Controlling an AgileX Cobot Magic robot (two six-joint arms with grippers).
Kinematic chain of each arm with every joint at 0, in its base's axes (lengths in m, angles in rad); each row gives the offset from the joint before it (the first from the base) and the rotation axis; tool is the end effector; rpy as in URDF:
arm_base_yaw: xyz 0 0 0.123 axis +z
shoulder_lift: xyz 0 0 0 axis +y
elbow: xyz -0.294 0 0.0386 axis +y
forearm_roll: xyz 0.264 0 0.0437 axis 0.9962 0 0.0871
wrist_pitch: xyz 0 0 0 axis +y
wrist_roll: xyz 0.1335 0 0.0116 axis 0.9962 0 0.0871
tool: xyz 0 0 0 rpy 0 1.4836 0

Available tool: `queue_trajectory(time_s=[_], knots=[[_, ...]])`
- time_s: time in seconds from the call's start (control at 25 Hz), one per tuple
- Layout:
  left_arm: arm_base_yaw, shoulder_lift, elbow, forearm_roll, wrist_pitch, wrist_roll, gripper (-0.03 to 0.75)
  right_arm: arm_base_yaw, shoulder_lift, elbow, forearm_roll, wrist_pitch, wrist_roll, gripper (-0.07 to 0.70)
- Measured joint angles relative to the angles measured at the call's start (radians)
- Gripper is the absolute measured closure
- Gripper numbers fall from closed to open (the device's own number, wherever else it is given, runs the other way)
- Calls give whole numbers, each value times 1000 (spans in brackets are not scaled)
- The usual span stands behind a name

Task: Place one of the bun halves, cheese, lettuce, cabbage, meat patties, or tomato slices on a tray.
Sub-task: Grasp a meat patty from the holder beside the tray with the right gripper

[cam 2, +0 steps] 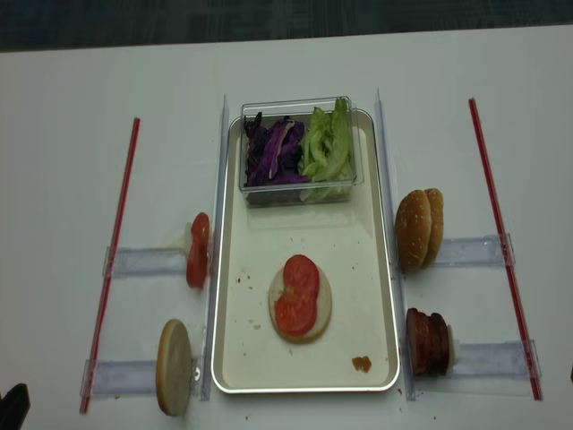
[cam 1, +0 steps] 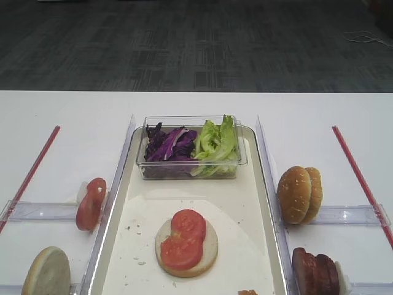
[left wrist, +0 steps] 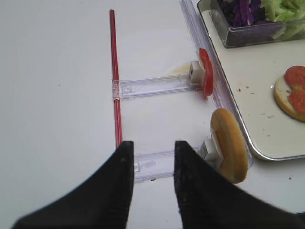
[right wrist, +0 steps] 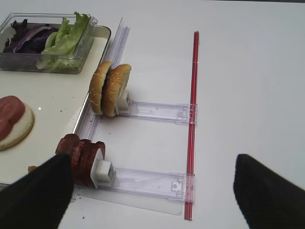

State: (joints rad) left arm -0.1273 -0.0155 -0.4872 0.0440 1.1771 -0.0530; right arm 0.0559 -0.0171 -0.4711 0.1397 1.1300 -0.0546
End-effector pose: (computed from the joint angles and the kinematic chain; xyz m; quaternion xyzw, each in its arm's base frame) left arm 0.0276 0.0020 0.2483 0.0306 0.8807 -0.0207 0.4721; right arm 0.0303 0.0186 0.2494 -0.0528 0.8700 0.0700 0.4853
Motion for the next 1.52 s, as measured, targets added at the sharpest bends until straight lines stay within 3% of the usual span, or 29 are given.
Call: queue_trajectory(time_s=[0.36, 0.84, 1.12, 1.52], knots=[[0, 0, 0, 0, 0, 0, 517, 0, 0, 0, 24, 2, 5, -25], [0, 0, 0, 0, 0, 0, 517, 0, 256, -133, 55, 136, 75, -21], [0, 0, 0, 0, 0, 0, 517, 0, 446, -214, 97, 138, 119, -21], [0, 0, 0, 0, 0, 0, 517, 0, 702, -219, 99, 128, 136, -21]])
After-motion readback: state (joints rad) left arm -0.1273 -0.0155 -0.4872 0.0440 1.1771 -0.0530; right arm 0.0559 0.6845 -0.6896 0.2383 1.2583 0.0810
